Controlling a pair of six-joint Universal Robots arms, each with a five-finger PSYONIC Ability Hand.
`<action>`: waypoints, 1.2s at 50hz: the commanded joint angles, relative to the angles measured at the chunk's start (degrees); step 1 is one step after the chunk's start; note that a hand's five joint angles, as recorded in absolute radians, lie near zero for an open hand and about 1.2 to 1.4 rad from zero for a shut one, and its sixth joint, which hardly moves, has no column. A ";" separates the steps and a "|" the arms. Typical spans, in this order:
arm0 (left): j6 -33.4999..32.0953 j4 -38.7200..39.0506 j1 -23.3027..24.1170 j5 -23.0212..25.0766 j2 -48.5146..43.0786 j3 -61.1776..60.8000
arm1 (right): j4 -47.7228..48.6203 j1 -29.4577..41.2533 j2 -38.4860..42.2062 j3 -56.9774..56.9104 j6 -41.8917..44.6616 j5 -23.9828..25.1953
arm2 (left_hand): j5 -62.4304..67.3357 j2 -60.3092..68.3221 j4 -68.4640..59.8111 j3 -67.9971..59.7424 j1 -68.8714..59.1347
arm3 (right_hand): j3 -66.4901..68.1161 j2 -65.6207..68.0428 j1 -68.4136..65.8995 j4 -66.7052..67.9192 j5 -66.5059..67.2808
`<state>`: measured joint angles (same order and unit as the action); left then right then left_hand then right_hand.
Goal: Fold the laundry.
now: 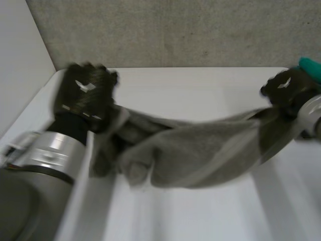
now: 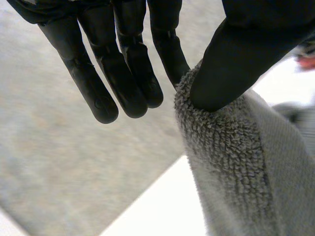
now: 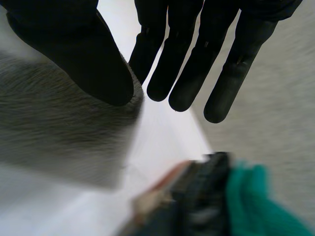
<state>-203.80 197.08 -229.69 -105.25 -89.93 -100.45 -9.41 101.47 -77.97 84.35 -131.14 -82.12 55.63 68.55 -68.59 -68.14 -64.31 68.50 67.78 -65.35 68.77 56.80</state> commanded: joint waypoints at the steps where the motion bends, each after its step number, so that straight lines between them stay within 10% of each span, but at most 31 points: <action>1: 0.51 -16.36 -10.49 9.78 9.51 2.27 | -13.43 -2.24 -11.76 -8.49 4.05 0.29 | 14.37 11.45 -11.41 -11.86 -15.69 | 11.50 12.22 -14.65 11.23 13.20; 8: 0.77 -18.75 -17.28 15.34 7.67 0.69 | -18.10 -2.16 -9.58 -7.27 5.72 0.91 | 14.37 11.45 -11.41 -11.86 -15.69 | 11.50 12.22 -14.65 11.23 13.20; 18: -2.21 -7.08 -17.72 14.46 -17.28 10.68 | -13.89 1.62 5.18 -11.91 7.48 -3.30 | 14.37 11.45 -11.41 -11.86 -15.69 | 11.50 12.22 -14.65 11.23 13.20; 34: -11.44 15.86 -17.46 14.55 -22.66 51.05 | 36.13 4.08 7.75 -26.61 -2.98 -7.70 | 14.37 11.45 -11.41 -11.86 -15.69 | 11.50 12.22 -14.65 11.23 13.20; 46: -6.09 13.59 -20.71 14.90 -15.28 29.10 | 36.13 3.56 5.99 -12.20 -4.38 -7.00 | 14.37 11.45 -11.41 -11.86 -15.69 | 11.50 12.22 -14.65 11.23 13.20; 60: -4.15 20.26 -22.12 27.64 -16.68 -4.04 | 29.99 3.12 7.38 10.04 -8.08 2.75 | 14.37 11.45 -11.41 -11.86 -15.69 | 11.50 12.22 -14.65 11.23 13.20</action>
<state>-207.46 213.38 -251.47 -83.06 -104.30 -93.38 24.42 104.93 -73.08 88.03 -138.81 -83.50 56.35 68.74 -68.86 -68.47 -64.29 68.56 68.04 -65.35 68.80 56.83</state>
